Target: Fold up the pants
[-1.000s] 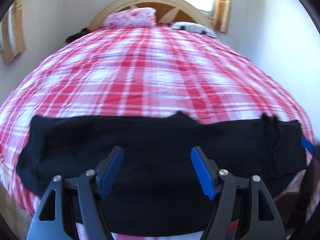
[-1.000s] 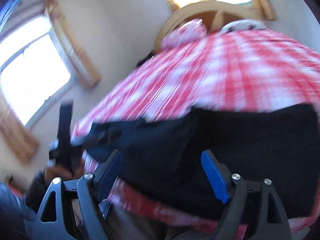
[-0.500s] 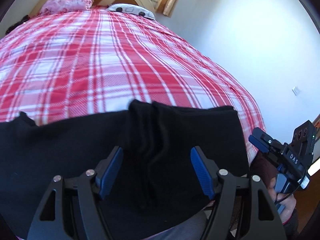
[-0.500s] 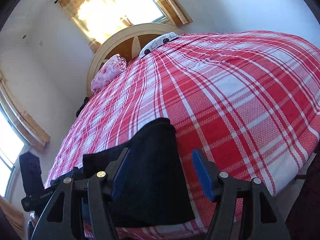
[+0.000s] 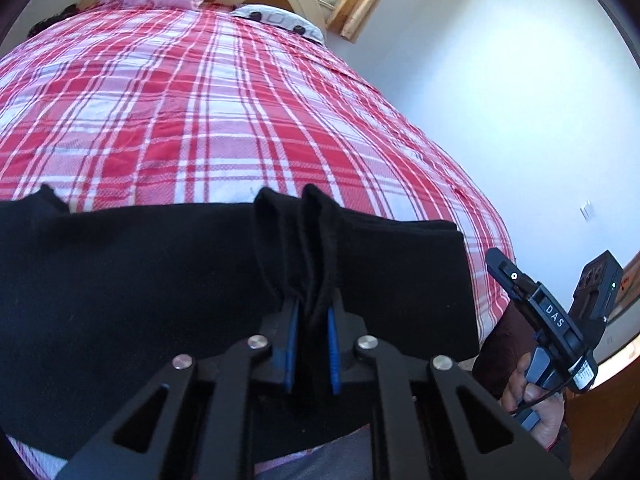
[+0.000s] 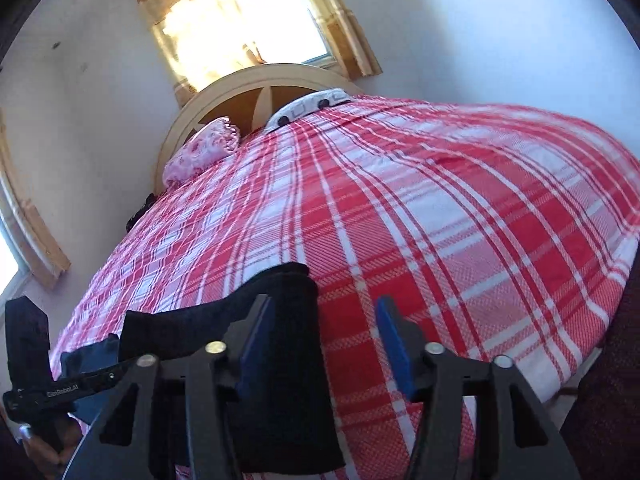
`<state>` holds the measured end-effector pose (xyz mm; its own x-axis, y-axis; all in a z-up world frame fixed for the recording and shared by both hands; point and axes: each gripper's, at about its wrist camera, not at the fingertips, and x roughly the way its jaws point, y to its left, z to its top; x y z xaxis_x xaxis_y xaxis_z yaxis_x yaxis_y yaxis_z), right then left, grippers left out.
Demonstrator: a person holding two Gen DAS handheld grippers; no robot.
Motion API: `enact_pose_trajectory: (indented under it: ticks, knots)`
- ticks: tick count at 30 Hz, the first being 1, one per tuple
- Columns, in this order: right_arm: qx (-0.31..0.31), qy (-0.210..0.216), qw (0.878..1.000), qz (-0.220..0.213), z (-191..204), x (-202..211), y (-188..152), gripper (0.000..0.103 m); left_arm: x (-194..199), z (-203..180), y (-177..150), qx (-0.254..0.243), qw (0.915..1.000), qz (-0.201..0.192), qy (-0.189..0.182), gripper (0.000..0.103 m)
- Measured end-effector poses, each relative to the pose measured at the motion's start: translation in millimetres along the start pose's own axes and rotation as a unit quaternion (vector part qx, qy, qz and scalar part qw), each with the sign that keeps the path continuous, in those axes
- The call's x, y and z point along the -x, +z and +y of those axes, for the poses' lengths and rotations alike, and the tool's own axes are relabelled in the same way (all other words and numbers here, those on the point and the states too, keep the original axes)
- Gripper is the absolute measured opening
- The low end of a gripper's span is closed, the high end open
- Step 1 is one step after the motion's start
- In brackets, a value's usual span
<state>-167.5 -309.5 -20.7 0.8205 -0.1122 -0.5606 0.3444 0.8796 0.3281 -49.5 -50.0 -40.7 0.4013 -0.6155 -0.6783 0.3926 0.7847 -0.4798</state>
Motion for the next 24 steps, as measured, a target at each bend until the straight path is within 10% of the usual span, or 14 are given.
enact_pose_trajectory:
  ticks: [13, 15, 17, 24]
  knots:
    - [0.119, -0.002, 0.993, 0.022, 54.5, -66.9, -16.4, 0.05, 2.6, 24.6, -11.4, 0.001, 0.9984, 0.004, 0.057, 0.026]
    - [0.122, 0.007, 0.992, 0.024, 56.2, -61.5, -15.0, 0.055, 13.3, 26.9, -8.6, -0.022, 0.9963, -0.012, 0.082, 0.044]
    - [0.104, 0.019, 0.994, 0.016, 56.2, -47.9, -12.3, 0.055, 33.8, 36.3, -9.0, -0.048, 0.9887, -0.051, 0.133, 0.064]
    - [0.099, 0.118, 0.988, 0.011, 105.8, -26.0, -23.4, 0.056, 110.9, 121.6, -15.9, -0.007, 0.9515, -0.124, 0.282, 0.066]
